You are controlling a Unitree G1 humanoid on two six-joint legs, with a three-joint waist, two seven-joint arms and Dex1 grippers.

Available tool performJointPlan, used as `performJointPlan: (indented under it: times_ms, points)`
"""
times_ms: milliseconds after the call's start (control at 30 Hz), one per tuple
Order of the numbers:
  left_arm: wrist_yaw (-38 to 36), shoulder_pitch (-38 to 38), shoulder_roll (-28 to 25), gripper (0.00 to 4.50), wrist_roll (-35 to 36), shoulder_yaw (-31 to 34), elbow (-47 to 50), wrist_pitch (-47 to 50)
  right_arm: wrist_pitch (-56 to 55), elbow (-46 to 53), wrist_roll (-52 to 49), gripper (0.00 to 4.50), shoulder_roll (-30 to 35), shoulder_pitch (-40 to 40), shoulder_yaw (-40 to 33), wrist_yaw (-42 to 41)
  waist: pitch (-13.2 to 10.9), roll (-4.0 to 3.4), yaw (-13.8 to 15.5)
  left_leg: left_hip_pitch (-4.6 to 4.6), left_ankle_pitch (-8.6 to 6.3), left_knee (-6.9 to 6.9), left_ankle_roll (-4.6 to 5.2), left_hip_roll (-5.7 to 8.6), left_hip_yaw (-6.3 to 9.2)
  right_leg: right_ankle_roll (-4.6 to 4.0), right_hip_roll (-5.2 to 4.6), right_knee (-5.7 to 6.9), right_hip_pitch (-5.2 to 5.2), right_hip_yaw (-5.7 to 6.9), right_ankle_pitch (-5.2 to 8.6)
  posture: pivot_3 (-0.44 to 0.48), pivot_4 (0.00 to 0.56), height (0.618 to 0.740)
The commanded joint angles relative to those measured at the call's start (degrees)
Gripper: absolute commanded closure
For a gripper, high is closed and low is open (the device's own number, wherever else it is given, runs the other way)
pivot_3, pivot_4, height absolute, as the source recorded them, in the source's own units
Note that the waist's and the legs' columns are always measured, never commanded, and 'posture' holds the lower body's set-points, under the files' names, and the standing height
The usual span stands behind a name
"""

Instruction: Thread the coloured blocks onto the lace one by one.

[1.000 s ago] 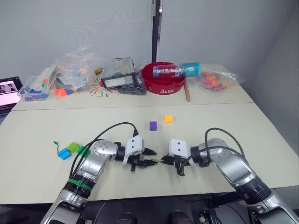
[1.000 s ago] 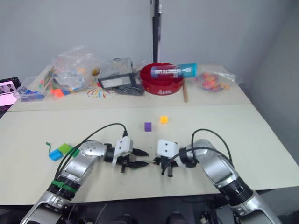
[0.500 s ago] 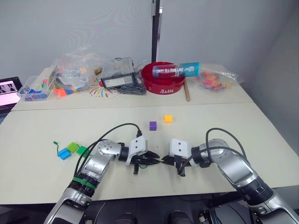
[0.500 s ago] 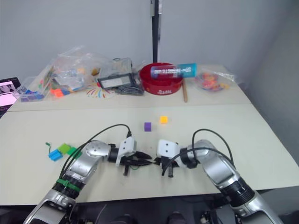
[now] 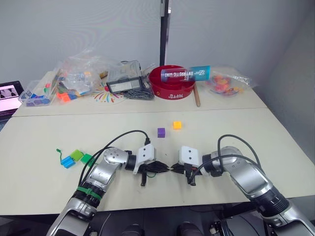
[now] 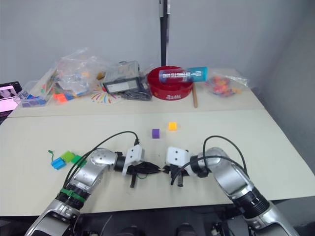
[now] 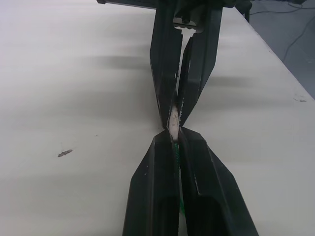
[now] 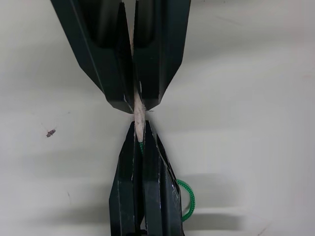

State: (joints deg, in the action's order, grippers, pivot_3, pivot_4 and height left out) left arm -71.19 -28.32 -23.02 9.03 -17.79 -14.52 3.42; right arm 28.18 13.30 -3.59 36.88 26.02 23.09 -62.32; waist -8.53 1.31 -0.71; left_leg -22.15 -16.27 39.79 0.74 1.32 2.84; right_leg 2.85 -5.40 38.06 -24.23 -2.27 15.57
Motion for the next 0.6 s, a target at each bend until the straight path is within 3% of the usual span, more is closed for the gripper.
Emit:
performJointPlan:
  times_ms: [33,267,467,600]
  points:
    - [0.19,-0.69,-0.05,4.50,0.47,0.84,0.80,-0.97,0.20,2.84,-2.06,3.08,0.16,-0.51,-1.86,-0.32,0.00,0.00,0.01,0.00,0.00,0.00,0.00,0.00,0.00,0.00,0.00,0.00,0.00,0.00,0.00,0.000,0.150,0.740]
    - [-1.79,-0.40,-3.49,4.50,0.59,1.78,0.43,-0.85,0.84,3.02,-6.46,0.79,3.81,-1.78,-8.30,-1.60,0.00,0.00,0.06,0.00,0.00,0.00,0.00,0.00,0.00,0.00,-0.01,0.00,0.00,0.00,0.00,0.000,0.150,0.740]
    - [-2.75,0.69,-7.00,4.50,2.05,4.07,1.42,-0.04,3.91,0.56,-11.01,0.79,2.06,-1.19,-15.29,2.78,-0.01,0.01,-0.11,0.02,0.00,-0.02,0.00,-0.06,0.00,0.00,0.05,-0.01,0.01,-0.01,0.00,0.000,0.150,0.740]
    - [-3.22,2.27,-8.54,4.50,2.81,5.72,2.14,0.09,4.18,-1.71,-9.92,0.79,-1.51,0.08,-16.00,8.12,-0.01,0.01,-0.15,0.03,0.00,-0.04,0.01,-0.06,0.00,0.00,0.03,0.00,0.00,-0.02,0.00,0.000,0.150,0.740]
